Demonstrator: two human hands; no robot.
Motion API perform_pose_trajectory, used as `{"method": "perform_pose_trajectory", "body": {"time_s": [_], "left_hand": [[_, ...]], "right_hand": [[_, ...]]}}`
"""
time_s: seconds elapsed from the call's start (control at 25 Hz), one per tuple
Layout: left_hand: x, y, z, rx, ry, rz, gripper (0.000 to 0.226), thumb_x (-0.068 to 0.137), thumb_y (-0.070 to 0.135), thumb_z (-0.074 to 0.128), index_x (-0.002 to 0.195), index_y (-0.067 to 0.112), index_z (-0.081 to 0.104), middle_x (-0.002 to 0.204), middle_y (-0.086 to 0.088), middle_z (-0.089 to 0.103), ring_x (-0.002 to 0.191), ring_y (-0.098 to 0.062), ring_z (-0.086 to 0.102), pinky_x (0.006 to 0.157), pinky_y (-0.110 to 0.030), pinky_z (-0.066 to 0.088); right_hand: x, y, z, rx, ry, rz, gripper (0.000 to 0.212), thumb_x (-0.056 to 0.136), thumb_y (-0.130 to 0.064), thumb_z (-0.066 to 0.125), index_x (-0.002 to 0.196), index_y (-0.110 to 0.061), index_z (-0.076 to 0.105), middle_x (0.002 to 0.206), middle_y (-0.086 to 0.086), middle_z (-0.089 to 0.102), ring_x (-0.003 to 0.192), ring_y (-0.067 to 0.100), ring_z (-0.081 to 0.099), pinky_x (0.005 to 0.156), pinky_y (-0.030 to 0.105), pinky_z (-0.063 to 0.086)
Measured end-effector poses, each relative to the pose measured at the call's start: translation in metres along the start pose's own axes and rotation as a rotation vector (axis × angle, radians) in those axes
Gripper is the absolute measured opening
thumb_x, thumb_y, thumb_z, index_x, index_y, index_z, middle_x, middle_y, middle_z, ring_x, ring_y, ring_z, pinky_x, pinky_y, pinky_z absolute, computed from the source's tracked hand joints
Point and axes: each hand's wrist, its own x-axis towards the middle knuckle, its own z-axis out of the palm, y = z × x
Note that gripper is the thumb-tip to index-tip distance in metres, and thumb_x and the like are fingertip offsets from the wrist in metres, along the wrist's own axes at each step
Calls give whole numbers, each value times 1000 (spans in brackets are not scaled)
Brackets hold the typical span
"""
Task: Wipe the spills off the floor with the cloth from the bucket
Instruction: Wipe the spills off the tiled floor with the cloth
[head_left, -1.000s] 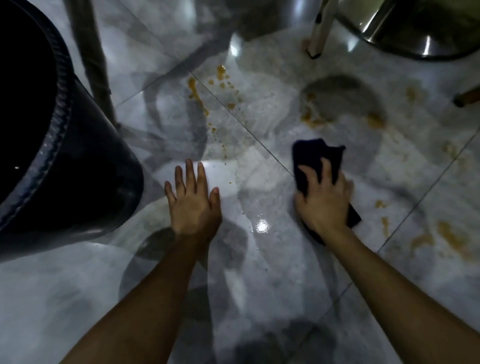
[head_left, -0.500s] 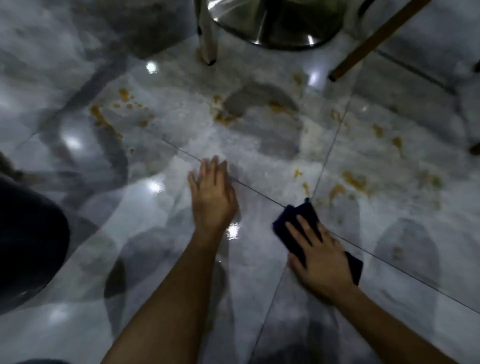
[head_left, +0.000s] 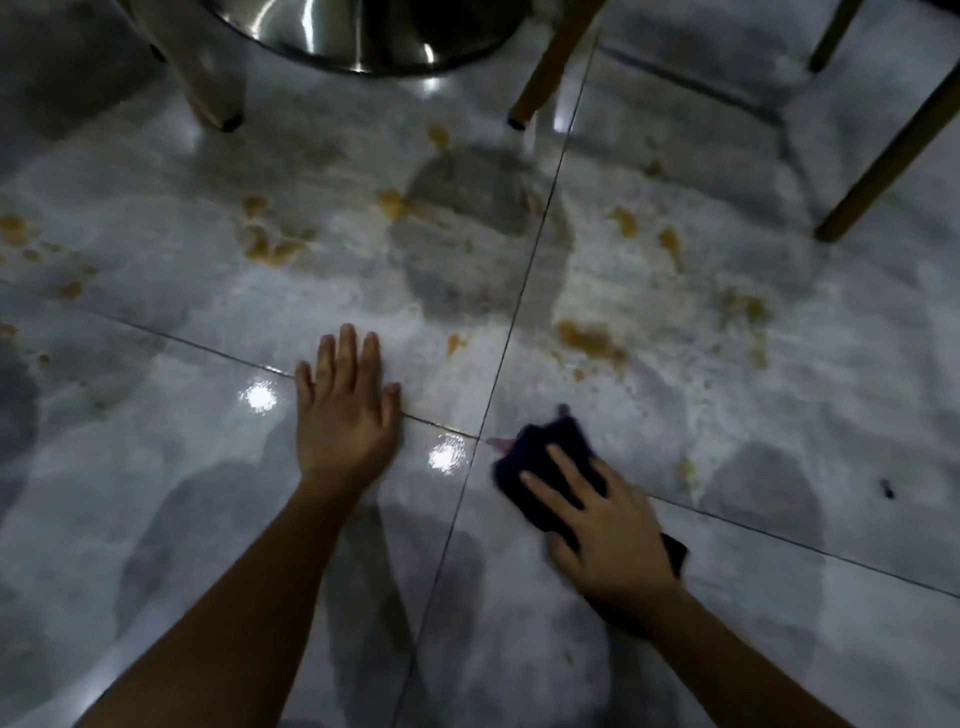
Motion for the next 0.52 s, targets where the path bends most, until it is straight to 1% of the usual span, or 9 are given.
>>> {"method": "perform_pose_trajectory", "body": {"time_s": [0.04,0.12,0.16,0.2,0.28,0.36,0.44,0.52], "left_hand": [[1,1,0,13,8,4,62,93,47,24,151,23,20,161,-7,16,148,-27,12,117,-47,5],[2,-1,-2,27,-14,-7,62,93,46,26,150,23,21,160,-7,18,147,-28,15,117,-49,9],[0,3,-4,44,-36,-24,62,93,46,26,151,23,21,160,-7,18,147,-29,15,116,-50,11],[-1,6,-6,60,-43,-33,62,93,45,26,151,23,21,160,-7,18,147,-29,15,116,-51,13],[-2,7,-10,79,-49,-38,62,94,46,24,151,24,21,160,-6,18,147,-28,15,116,-51,14],[4,4,-7,64,-31,-49,61,94,47,22,151,26,19,161,-5,18,147,-27,15,116,-49,13],[4,4,-3,87,-29,-57,61,94,49,21,151,28,14,161,-3,15,148,-25,12,117,-48,11],[6,8,0,97,-18,-50,62,93,49,20,152,28,11,162,-2,11,149,-23,7,118,-47,7]], "right_hand": [[-4,23,-2,19,23,157,65,80,-46,43,144,-43,34,154,0,37,123,41,51,88,51,47],[24,55,-1,9,66,454,61,87,-44,44,146,-37,34,157,3,32,126,41,44,98,55,36],[49,61,-6,26,95,526,60,90,-43,45,148,-36,31,158,3,28,129,41,40,103,56,31],[80,62,-13,62,115,530,61,91,-42,45,149,-36,27,160,4,24,132,42,36,106,57,28],[142,43,-26,148,117,431,62,91,-41,44,150,-38,24,161,5,20,135,45,31,107,54,28],[177,8,-28,148,122,308,60,89,-41,44,147,-43,28,160,5,24,134,45,31,103,52,32],[176,-22,-22,152,143,170,56,85,-40,45,141,-46,38,155,3,35,130,44,38,98,50,38],[147,-20,-14,134,173,17,53,80,-39,45,133,-46,49,148,0,46,123,41,48,91,48,45]]}}
